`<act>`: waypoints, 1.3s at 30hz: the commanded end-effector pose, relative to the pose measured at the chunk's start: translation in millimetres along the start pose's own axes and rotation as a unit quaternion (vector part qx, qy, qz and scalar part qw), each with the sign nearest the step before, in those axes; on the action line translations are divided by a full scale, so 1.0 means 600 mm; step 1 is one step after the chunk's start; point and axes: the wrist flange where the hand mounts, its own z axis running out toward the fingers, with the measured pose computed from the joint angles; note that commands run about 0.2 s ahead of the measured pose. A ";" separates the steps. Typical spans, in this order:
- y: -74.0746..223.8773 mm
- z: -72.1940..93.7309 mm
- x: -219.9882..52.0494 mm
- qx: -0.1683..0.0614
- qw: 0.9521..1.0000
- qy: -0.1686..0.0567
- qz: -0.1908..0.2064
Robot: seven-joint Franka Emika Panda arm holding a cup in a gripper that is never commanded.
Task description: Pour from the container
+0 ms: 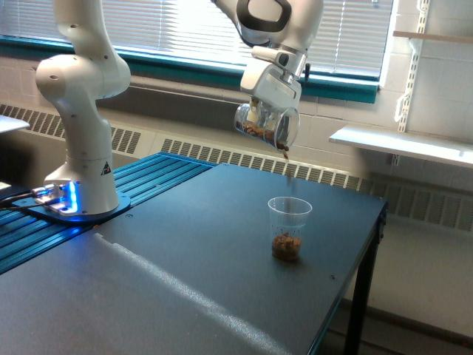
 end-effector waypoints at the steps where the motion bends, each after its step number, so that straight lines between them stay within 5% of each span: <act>1: -0.004 -0.007 -0.003 -0.008 1.000 0.005 0.001; 39: -0.003 -0.015 0.005 -0.043 0.999 0.003 -0.006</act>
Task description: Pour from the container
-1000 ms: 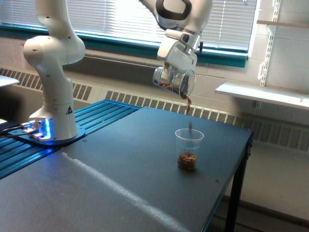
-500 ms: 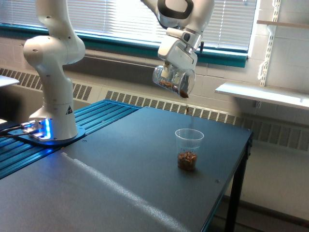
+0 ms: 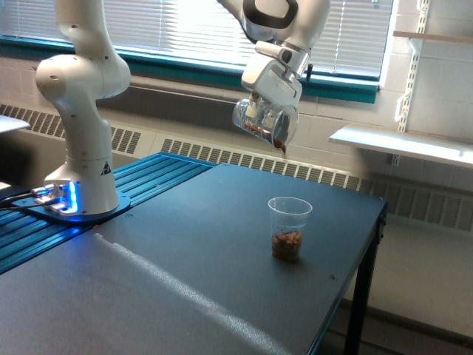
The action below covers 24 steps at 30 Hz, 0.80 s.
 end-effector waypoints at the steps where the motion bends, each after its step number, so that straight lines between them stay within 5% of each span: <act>1: -0.002 -0.007 -0.002 -0.008 1.000 0.003 -0.005; 24: -0.007 -0.015 0.002 -0.027 1.000 0.000 -0.008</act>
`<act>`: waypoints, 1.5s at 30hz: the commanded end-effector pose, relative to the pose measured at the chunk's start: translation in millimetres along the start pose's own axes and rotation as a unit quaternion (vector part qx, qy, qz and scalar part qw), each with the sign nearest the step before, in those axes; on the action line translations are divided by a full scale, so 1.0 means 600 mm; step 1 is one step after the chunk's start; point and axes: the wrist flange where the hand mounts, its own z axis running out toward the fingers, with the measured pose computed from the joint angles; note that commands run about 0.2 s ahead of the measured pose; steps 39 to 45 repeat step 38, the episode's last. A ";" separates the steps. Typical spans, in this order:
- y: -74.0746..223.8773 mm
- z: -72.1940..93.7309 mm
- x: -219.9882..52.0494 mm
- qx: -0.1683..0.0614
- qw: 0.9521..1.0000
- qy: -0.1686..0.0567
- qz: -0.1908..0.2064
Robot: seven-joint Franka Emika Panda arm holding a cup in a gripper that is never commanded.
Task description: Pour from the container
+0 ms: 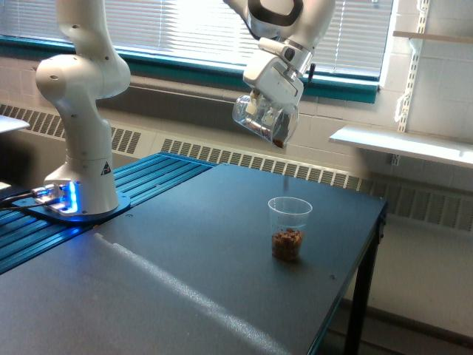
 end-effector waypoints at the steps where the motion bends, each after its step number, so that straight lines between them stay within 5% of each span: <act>1: -0.004 -0.007 -0.005 -0.006 1.000 0.005 -0.006; 45: -0.004 -0.016 0.005 -0.018 1.000 0.004 -0.015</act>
